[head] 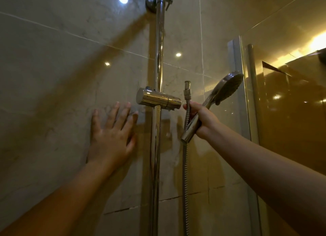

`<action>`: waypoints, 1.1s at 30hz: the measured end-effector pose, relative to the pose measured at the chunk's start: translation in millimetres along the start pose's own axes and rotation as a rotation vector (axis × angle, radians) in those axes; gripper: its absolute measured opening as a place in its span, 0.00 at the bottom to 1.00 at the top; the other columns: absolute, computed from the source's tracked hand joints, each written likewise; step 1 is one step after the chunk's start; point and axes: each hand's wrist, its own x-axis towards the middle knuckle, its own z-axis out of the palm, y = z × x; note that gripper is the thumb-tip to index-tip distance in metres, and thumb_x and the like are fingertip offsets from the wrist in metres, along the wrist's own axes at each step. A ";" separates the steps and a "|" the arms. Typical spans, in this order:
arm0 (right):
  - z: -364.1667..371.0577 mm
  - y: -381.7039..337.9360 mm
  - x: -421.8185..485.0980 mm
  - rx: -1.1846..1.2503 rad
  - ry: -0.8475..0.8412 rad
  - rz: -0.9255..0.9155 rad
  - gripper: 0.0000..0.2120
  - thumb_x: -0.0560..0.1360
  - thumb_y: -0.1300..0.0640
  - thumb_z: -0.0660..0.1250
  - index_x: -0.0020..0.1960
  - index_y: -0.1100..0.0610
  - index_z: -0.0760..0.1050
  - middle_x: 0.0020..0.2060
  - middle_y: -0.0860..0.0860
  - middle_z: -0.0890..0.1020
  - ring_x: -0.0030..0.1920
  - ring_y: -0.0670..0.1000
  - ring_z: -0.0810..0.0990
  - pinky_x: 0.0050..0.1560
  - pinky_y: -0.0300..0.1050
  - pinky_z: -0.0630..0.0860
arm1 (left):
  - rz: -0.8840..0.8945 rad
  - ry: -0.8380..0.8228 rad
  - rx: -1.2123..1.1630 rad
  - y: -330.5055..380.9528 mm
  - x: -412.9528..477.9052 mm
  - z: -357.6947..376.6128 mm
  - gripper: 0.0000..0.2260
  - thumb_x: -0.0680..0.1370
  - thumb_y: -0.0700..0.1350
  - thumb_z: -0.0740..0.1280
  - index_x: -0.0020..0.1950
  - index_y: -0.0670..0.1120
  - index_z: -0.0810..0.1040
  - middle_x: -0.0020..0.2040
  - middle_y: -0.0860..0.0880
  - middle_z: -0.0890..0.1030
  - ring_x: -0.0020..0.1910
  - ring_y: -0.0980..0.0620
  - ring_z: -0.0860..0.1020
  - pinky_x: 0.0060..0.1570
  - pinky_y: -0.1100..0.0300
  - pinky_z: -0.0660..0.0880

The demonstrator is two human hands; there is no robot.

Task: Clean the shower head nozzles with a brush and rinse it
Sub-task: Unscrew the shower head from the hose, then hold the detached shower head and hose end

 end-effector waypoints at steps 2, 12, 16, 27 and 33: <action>-5.3 -4.5 -0.4 0.005 0.009 -0.012 0.16 0.76 0.55 0.68 0.62 0.59 0.77 0.44 0.51 0.84 0.48 0.51 0.79 0.47 0.46 0.74 | 0.007 -0.001 0.002 -0.5 0.6 0.5 0.29 0.75 0.58 0.49 0.75 0.51 0.57 0.77 0.47 0.57 0.76 0.46 0.50 0.69 0.35 0.46; -60.6 -0.5 -59.0 -0.060 0.078 0.144 0.12 0.73 0.51 0.70 0.50 0.58 0.76 0.47 0.53 0.80 0.53 0.55 0.77 0.56 0.53 0.68 | -0.004 -0.024 -0.049 -0.5 0.4 0.8 0.29 0.75 0.58 0.48 0.75 0.51 0.58 0.77 0.46 0.57 0.76 0.45 0.52 0.69 0.37 0.41; -91.2 17.7 -90.6 -0.136 0.112 0.196 0.16 0.73 0.47 0.70 0.55 0.55 0.81 0.47 0.52 0.78 0.51 0.53 0.76 0.53 0.52 0.70 | -0.037 -0.058 -0.159 0.2 5.5 -6.0 0.29 0.75 0.57 0.55 0.74 0.49 0.59 0.77 0.46 0.55 0.75 0.44 0.50 0.68 0.40 0.34; -181.8 102.3 -197.6 -0.221 0.048 0.550 0.11 0.74 0.45 0.67 0.48 0.51 0.82 0.35 0.48 0.76 0.38 0.48 0.71 0.44 0.44 0.67 | -0.372 -0.512 -1.586 187.9 -172.0 -101.5 0.11 0.79 0.52 0.60 0.60 0.55 0.72 0.57 0.59 0.74 0.55 0.64 0.72 0.47 0.72 0.68; -235.0 170.9 -282.0 -0.222 -0.089 0.725 0.16 0.67 0.43 0.74 0.52 0.49 0.82 0.44 0.49 0.79 0.43 0.47 0.76 0.44 0.43 0.70 | -0.709 -0.870 -1.844 246.1 -260.9 -113.8 0.07 0.80 0.45 0.58 0.50 0.56 0.74 0.50 0.55 0.80 0.47 0.65 0.78 0.45 0.71 0.75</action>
